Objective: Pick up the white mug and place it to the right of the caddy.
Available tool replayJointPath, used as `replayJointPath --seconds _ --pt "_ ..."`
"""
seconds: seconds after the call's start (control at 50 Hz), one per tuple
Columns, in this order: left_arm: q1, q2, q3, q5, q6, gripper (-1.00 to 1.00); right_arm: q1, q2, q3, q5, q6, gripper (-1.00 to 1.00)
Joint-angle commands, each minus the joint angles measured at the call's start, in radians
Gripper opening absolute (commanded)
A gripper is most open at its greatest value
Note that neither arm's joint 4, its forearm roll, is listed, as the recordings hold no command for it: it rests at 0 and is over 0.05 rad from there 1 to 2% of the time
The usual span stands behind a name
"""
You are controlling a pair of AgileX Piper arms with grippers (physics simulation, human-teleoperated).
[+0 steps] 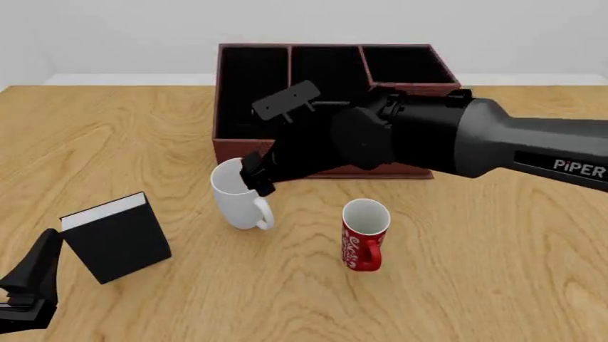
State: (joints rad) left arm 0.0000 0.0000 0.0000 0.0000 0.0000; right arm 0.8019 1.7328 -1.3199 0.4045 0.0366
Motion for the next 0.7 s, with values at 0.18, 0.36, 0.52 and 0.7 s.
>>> replayJointPath --seconds 0.18,0.36,0.52,0.7 --pt "0.0 0.0 0.0 0.0 0.0 1.0 0.001 0.068 -0.012 0.003 0.025 1.0" --pt "0.0 0.0 0.0 0.0 0.0 1.0 0.0 0.089 -0.026 0.017 0.027 1.0" --pt "0.0 0.0 0.0 0.0 0.0 1.0 0.009 0.109 -0.037 0.022 0.031 1.0" --pt "0.0 0.0 0.0 0.0 0.0 1.0 0.011 0.123 -0.049 0.034 0.037 1.0"
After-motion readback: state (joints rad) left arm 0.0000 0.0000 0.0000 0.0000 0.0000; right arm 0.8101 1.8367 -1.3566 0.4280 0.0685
